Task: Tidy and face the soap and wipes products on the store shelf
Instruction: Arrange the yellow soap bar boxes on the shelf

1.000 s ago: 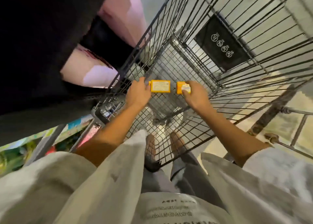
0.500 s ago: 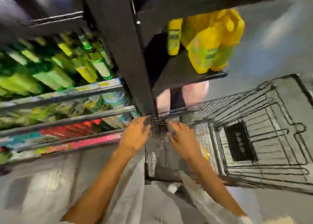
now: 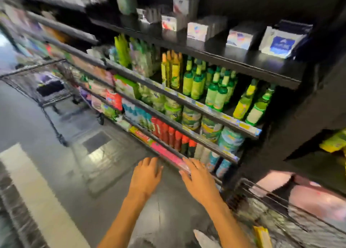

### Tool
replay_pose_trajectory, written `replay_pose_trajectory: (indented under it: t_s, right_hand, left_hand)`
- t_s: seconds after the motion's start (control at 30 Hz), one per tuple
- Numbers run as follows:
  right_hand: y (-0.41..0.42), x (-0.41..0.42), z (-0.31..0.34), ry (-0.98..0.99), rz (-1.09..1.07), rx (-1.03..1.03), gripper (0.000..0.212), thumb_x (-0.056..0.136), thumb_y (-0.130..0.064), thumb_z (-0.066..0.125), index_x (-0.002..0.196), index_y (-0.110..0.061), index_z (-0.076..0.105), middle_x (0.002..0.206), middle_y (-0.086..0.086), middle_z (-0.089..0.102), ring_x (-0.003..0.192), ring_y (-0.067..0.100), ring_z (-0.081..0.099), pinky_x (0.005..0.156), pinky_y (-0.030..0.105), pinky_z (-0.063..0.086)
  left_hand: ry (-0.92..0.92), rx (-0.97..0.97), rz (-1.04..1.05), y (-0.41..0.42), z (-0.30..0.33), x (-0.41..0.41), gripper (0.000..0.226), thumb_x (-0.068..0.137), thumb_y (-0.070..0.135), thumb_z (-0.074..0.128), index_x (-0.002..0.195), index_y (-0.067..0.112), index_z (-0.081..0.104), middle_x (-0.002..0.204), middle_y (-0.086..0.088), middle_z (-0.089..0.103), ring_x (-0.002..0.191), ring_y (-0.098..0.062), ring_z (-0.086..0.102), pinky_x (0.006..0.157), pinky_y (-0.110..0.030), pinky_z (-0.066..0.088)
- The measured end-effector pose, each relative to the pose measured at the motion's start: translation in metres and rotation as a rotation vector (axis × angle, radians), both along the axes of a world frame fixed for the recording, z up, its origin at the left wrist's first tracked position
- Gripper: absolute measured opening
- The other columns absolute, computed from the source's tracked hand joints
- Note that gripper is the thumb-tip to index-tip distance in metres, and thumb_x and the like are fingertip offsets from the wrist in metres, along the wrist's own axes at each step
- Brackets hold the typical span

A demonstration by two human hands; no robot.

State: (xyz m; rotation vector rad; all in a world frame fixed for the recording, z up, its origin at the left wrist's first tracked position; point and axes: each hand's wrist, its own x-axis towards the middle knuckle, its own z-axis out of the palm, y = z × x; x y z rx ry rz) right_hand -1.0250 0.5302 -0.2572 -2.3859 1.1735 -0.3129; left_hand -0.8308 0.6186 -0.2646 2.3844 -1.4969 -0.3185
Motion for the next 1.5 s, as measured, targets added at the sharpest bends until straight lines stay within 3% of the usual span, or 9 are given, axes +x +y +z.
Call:
replay_pose_trajectory:
  t_s: [0.1,0.27,0.37,0.57,0.77,0.87,1.23,1.4,1.5]
  right_hand:
    - [0.009,0.070,-0.002,-0.005,0.104,-0.008,0.072,0.101,-0.065,0.028,0.155,-0.022,0.047,0.151,-0.001,0.052,0.142,0.022,0.046,0.116,0.042,0.041]
    - [0.021,0.180,0.001,-0.027,0.187,-0.025,0.056,0.106,-0.049,0.051,0.154,-0.020,0.051,0.153,0.003,0.054,0.144,0.024,0.045,0.120,0.040,0.037]
    - [0.023,0.229,0.002,-0.024,0.221,-0.036,0.056,0.105,-0.050,0.051,0.154,-0.023,0.051,0.152,-0.001,0.054,0.144,0.021,0.047,0.119,0.039,0.038]
    - [0.007,0.304,-0.006,0.007,0.212,-0.013,0.057,0.105,-0.051,0.052,0.153,-0.020,0.051,0.150,0.000,0.055,0.143,0.020,0.047,0.119,0.035,0.038]
    - [-0.055,0.385,-0.024,-0.026,0.136,0.113,0.065,0.102,-0.062,0.043,0.156,-0.026,0.047,0.158,-0.007,0.046,0.148,0.015,0.039,0.122,0.034,0.033]
    - [-0.098,0.429,-0.021,-0.025,0.092,0.122,0.055,0.105,-0.050,0.052,0.154,-0.025,0.048,0.153,-0.004,0.049,0.145,0.017,0.043,0.117,0.034,0.037]
    - [-0.255,0.560,0.059,-0.238,-0.098,0.077,0.040,0.106,-0.042,0.055,0.142,-0.027,0.061,0.140,-0.009,0.058,0.133,0.013,0.053,0.111,0.030,0.041]
    - [-0.320,0.593,0.117,-0.439,-0.216,-0.141,0.033,0.104,-0.045,0.054,0.126,-0.026,0.070,0.124,-0.007,0.067,0.118,0.016,0.063,0.102,0.040,0.051]
    - [-0.348,0.601,0.156,-0.443,-0.327,-0.410,0.027,0.104,-0.032,0.058,0.122,-0.018,0.072,0.123,0.000,0.070,0.117,0.019,0.063,0.105,0.032,0.046]
  left_hand:
    - [0.049,0.026,0.144,0.037,0.001,0.060,0.048,0.105,0.042,0.052,0.140,0.009,0.057,0.134,-0.018,0.060,0.122,-0.042,0.059,0.099,-0.048,0.049]
    - [0.050,-0.021,0.264,0.085,0.003,0.152,0.050,0.104,0.046,0.051,0.137,0.010,0.061,0.128,-0.016,0.062,0.117,-0.040,0.059,0.098,-0.048,0.051]
    - [0.058,-0.026,0.281,0.101,-0.002,0.195,0.070,0.098,0.059,0.031,0.136,0.009,0.062,0.125,-0.016,0.063,0.115,-0.039,0.061,0.097,-0.046,0.053]
    - [0.097,-0.023,0.315,0.086,-0.006,0.268,0.048,0.106,0.042,0.050,0.144,0.013,0.054,0.133,-0.011,0.059,0.122,-0.034,0.059,0.100,-0.041,0.050]
    - [0.095,-0.073,0.312,0.013,-0.002,0.370,0.049,0.108,0.041,0.048,0.148,0.013,0.051,0.139,-0.009,0.057,0.126,-0.028,0.056,0.105,-0.038,0.047]
    - [0.086,-0.060,0.284,-0.037,0.008,0.425,0.048,0.108,0.040,0.048,0.147,0.012,0.052,0.139,-0.011,0.057,0.125,-0.030,0.055,0.104,-0.039,0.046]
    - [0.204,-0.064,0.174,-0.188,0.027,0.561,0.053,0.107,0.039,0.051,0.154,0.016,0.045,0.143,-0.008,0.053,0.127,-0.023,0.055,0.105,-0.033,0.044]
    - [0.240,-0.169,0.010,-0.263,0.050,0.611,0.052,0.108,0.041,0.051,0.156,0.022,0.044,0.154,-0.003,0.048,0.135,-0.023,0.051,0.112,-0.036,0.043]
    - [0.229,-0.237,-0.125,-0.313,0.074,0.642,0.048,0.107,0.037,0.053,0.151,0.018,0.049,0.148,-0.004,0.053,0.134,-0.026,0.051,0.113,-0.039,0.043]
